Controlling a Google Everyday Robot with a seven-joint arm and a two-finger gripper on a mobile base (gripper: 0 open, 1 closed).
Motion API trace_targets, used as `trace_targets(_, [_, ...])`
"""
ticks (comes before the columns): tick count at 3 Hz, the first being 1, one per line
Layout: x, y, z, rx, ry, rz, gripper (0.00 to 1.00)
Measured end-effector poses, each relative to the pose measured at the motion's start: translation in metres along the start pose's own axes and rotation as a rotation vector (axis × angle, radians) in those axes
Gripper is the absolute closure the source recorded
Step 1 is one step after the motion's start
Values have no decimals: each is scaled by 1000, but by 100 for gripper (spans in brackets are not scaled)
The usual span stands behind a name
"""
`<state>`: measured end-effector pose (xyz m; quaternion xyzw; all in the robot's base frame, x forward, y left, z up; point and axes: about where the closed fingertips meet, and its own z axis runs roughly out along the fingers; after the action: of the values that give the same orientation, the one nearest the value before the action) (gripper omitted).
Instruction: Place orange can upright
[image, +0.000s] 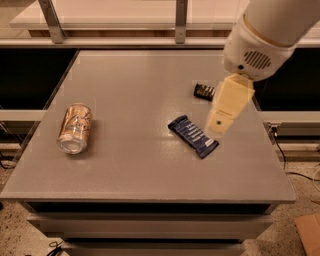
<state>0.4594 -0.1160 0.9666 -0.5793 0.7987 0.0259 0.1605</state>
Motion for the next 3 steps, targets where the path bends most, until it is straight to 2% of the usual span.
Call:
trace_targets(1, [-42, 9, 27, -66, -61, 95, 0])
trace_targets(2, [-44, 9, 26, -66, -67, 141, 0])
trace_targets(3, [-45, 9, 26, -66, -67, 141, 0])
